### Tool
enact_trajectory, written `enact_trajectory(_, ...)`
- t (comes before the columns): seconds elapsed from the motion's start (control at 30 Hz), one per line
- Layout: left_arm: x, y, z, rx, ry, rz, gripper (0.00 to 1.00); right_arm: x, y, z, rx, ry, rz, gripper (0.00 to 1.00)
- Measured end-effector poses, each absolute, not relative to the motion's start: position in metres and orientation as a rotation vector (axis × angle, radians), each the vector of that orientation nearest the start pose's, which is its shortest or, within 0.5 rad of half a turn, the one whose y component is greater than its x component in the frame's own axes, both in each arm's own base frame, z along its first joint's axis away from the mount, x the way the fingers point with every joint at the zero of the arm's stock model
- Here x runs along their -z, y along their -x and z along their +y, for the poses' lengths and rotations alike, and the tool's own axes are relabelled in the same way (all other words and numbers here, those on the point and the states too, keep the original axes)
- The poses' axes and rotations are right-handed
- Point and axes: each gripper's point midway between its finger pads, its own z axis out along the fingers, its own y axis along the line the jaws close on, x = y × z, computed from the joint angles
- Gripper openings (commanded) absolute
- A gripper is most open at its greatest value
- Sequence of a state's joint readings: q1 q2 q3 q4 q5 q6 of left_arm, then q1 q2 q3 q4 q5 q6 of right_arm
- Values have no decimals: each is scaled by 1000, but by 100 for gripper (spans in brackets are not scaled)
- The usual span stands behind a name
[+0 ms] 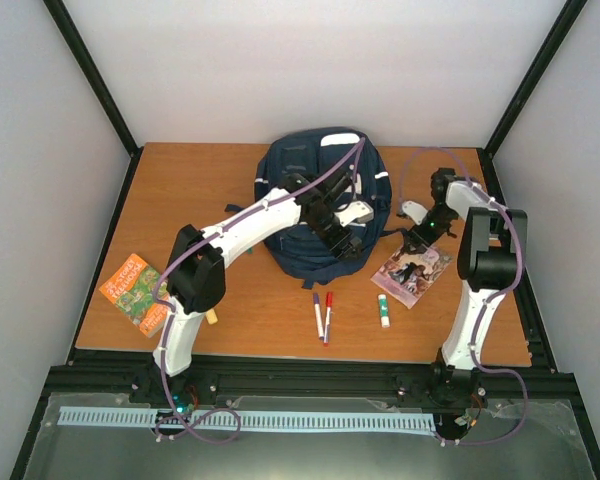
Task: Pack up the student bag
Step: Pick up the book from the center of the board.
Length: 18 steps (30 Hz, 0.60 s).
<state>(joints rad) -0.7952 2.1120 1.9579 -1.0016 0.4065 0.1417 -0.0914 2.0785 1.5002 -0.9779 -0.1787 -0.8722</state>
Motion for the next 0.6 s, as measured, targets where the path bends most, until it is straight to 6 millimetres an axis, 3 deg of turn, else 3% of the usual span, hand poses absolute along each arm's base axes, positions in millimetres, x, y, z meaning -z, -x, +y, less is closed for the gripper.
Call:
enact_trajectory(0.13, -140, -299, -403, 735, -1342, 2475, 80, -22, -385, 26, -345, 1219, 2746, 81)
enact_trajectory(0.3, -136, -300, -407, 760, -1298, 2504, 73, -41, -381, 29, -438, 1083, 2757, 87)
enact_trajectory(0.53, -132, -304, -427, 881, -1225, 2535, 78, -145, -383, 23, -385, 805, 2607, 81)
enact_trajectory(0.6, -132, -306, -433, 913, -1203, 2536, 78, -160, -377, 22, -408, 689, 2592, 92)
